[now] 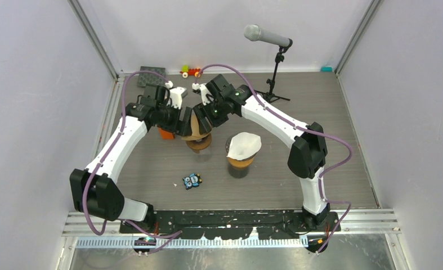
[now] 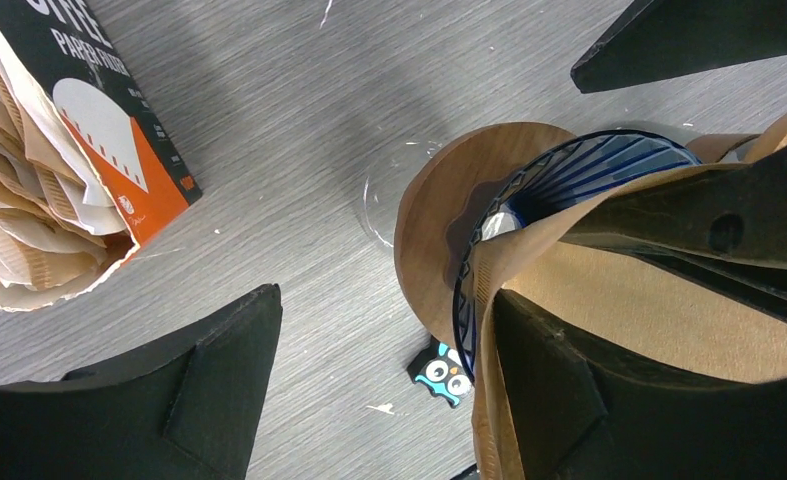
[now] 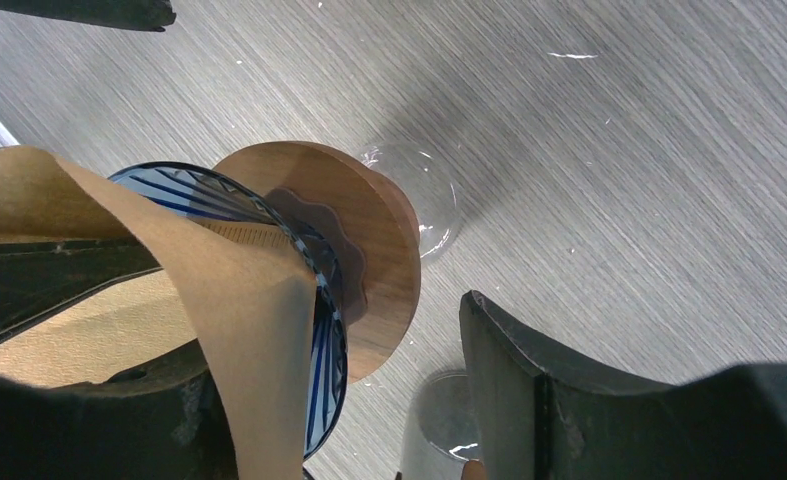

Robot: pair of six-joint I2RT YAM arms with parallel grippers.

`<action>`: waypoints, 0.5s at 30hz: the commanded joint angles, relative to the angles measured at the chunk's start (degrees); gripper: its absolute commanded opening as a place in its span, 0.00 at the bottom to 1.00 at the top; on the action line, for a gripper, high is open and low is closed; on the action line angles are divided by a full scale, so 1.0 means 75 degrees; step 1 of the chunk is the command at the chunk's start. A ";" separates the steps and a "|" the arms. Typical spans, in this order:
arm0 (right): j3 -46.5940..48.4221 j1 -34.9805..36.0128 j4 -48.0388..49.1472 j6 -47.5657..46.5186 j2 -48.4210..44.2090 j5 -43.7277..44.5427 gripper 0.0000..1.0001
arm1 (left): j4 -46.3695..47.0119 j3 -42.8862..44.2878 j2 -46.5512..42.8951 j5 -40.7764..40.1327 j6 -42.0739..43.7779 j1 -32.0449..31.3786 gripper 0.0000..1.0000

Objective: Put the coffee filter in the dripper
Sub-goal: Place the coffee filter in the coffee dripper.

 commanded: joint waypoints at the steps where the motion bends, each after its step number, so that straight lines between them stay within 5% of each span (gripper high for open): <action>1: -0.0139 -0.0021 0.0356 0.0059 -0.0028 0.0050 0.64 | 0.0317 -0.0128 -0.0062 -0.0030 -0.0017 -0.0003 0.79; 15: -0.0655 0.0054 0.0673 -0.0184 -0.0293 0.0357 0.64 | 0.0481 -0.0388 -0.0040 0.0052 0.0152 -0.0001 0.78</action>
